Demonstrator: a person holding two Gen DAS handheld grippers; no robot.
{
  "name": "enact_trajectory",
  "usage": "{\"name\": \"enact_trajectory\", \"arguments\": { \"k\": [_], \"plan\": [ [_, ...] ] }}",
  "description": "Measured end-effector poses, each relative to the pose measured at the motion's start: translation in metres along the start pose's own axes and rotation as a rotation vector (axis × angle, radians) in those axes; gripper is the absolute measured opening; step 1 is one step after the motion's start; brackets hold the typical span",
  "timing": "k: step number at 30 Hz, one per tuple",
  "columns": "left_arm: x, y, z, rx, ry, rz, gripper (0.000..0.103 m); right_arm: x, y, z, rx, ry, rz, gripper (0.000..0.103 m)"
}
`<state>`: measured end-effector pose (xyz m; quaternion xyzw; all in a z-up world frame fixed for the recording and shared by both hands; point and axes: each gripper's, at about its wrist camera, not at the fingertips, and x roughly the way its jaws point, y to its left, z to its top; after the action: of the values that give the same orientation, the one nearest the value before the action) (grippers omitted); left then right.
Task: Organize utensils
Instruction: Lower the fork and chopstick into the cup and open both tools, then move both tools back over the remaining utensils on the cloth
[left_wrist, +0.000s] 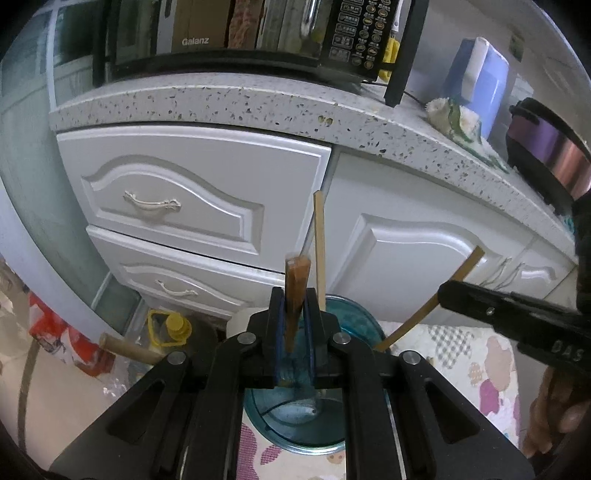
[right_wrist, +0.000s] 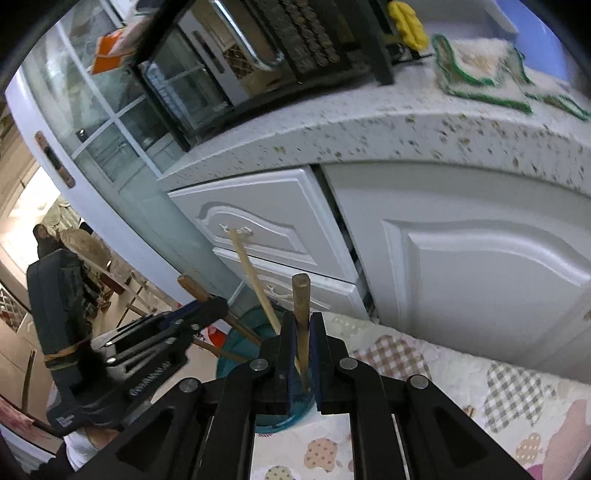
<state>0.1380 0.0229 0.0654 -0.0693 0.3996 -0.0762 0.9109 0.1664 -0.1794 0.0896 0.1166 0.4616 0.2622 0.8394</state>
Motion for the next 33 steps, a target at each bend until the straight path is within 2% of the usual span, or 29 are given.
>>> {"name": "enact_trajectory", "arguments": {
  "k": [2, 4, 7, 10, 14, 17, 23, 33],
  "plan": [
    [-0.003, -0.001, -0.001, -0.004, -0.005, -0.002, 0.013, -0.002, -0.002, -0.004, 0.001, 0.0, -0.007, 0.012],
    [-0.007, -0.003, -0.002, -0.005, -0.006, -0.013, 0.028, -0.003, -0.004, -0.009, 0.001, 0.01, -0.015, 0.018],
    [-0.016, -0.007, -0.006, -0.005, -0.016, -0.024, 0.041, -0.006, -0.007, -0.017, 0.005, 0.02, -0.029, 0.024],
    [-0.026, -0.011, -0.011, 0.004, -0.023, -0.026, 0.043, -0.015, -0.011, -0.028, 0.008, 0.02, -0.035, 0.025],
    [-0.042, -0.018, -0.022, 0.026, -0.048, -0.007, 0.047, -0.031, -0.014, -0.046, 0.015, 0.001, -0.058, 0.041],
    [-0.053, -0.027, -0.033, 0.048, -0.07, 0.009, 0.05, -0.047, -0.013, -0.063, -0.001, -0.022, -0.108, 0.045],
    [-0.072, -0.051, -0.057, 0.108, -0.105, 0.03, 0.05, -0.077, -0.015, -0.094, 0.007, -0.063, -0.172, 0.047],
    [-0.083, -0.098, -0.094, 0.16, -0.099, -0.024, 0.05, -0.121, -0.028, -0.138, 0.027, -0.091, -0.268, 0.048]
  ]
}}
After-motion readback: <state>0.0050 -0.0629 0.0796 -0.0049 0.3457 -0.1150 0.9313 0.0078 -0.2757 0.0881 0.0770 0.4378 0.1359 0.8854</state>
